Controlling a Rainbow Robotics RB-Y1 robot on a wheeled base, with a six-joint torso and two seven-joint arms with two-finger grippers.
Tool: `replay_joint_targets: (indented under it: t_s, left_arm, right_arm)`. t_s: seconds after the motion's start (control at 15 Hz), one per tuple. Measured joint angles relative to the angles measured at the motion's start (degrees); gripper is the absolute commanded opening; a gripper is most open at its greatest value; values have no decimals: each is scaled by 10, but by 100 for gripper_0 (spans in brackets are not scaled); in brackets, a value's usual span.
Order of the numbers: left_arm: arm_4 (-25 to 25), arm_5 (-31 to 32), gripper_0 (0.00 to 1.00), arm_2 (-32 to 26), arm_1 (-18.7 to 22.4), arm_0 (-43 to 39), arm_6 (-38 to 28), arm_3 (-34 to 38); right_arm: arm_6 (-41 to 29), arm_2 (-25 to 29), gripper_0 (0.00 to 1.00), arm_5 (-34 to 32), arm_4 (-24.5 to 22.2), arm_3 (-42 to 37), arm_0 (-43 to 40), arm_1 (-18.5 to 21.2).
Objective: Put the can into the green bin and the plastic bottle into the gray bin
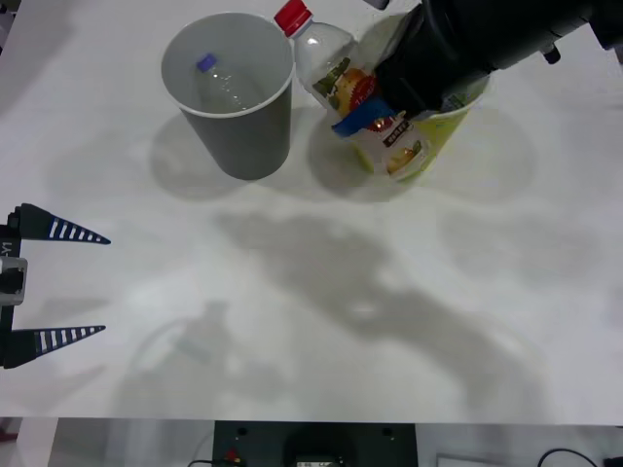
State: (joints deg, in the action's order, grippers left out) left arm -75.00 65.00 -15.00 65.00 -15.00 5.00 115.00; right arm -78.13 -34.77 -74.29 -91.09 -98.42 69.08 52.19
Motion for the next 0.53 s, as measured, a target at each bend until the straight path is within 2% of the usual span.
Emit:
replay_joint_targets:
  t_s: [0.27, 0.53]
  left_arm:
    - [0, 0, 98, 0, 0, 0, 0, 0]
    - [0, 0, 98, 0, 0, 0, 0, 0]
  right_arm:
    - [0, -22, 0, 0, -28, 131, 87, -88]
    - [0, -23, 0, 0, -104, 256, 146, -183]
